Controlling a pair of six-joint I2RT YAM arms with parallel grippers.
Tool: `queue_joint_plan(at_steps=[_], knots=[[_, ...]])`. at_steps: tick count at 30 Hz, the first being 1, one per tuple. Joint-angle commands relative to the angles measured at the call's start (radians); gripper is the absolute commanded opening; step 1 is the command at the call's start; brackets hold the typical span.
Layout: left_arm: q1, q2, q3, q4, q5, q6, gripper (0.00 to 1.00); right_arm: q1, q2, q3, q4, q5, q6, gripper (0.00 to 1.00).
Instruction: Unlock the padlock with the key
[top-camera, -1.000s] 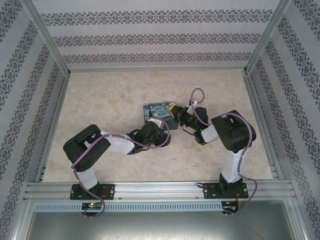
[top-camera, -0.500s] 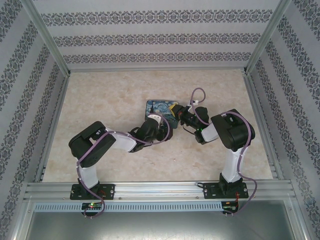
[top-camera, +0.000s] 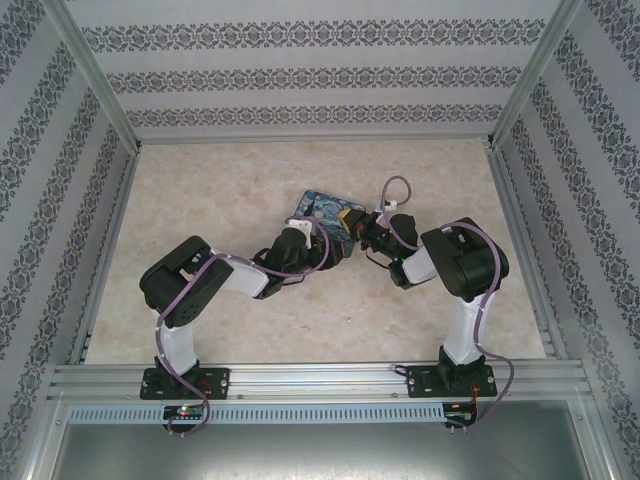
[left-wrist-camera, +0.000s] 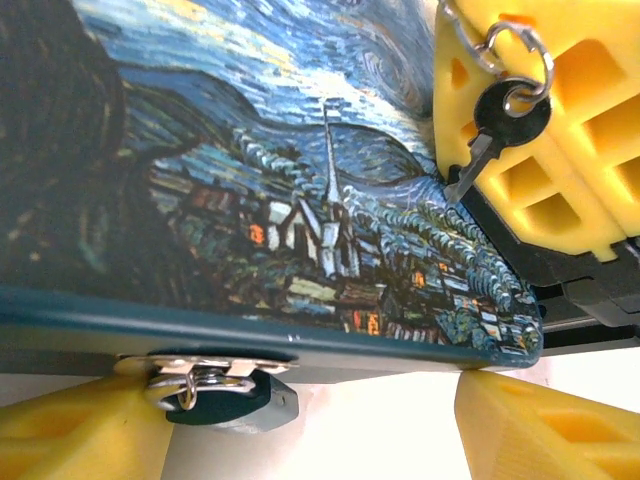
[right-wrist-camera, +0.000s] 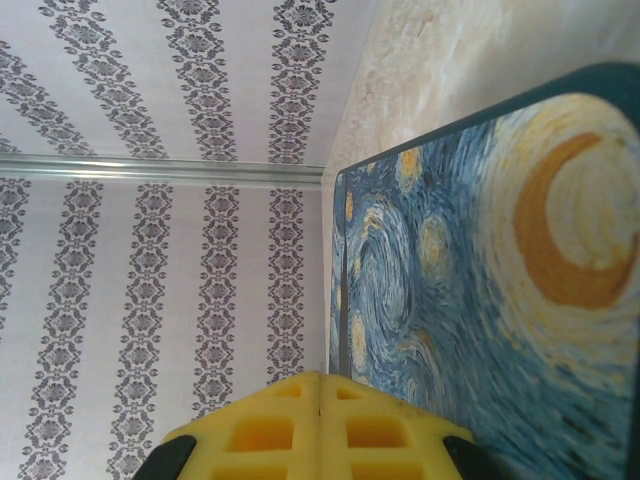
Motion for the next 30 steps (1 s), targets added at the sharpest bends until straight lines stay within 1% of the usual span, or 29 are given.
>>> queue_joint_plan(at_steps=[1,4,8,11,15,19,30], knots=[[0.006,0.033,-0.003,0.043,0.008,-0.009,0.73,0.001,0.042,-0.007,-0.024,-0.002,0.008,0.0],[0.006,0.058,0.008,0.042,0.016,-0.008,0.73,0.001,0.044,-0.009,-0.021,0.001,0.011,0.0],[0.006,0.081,0.016,0.083,0.043,-0.033,0.73,0.001,0.044,-0.01,-0.02,0.002,0.012,0.0],[0.006,0.067,-0.006,0.137,0.048,-0.066,0.73,0.001,0.045,-0.01,-0.02,0.002,0.012,0.0],[0.01,0.04,-0.04,0.235,0.07,-0.137,0.7,0.001,0.047,-0.01,-0.018,0.003,0.015,0.0],[0.012,0.041,-0.073,0.337,0.074,-0.214,0.68,0.001,0.047,-0.01,-0.018,0.003,0.014,0.0],[0.023,0.105,-0.11,0.486,0.041,-0.331,0.63,0.002,0.046,-0.02,-0.017,0.006,0.015,0.0]])
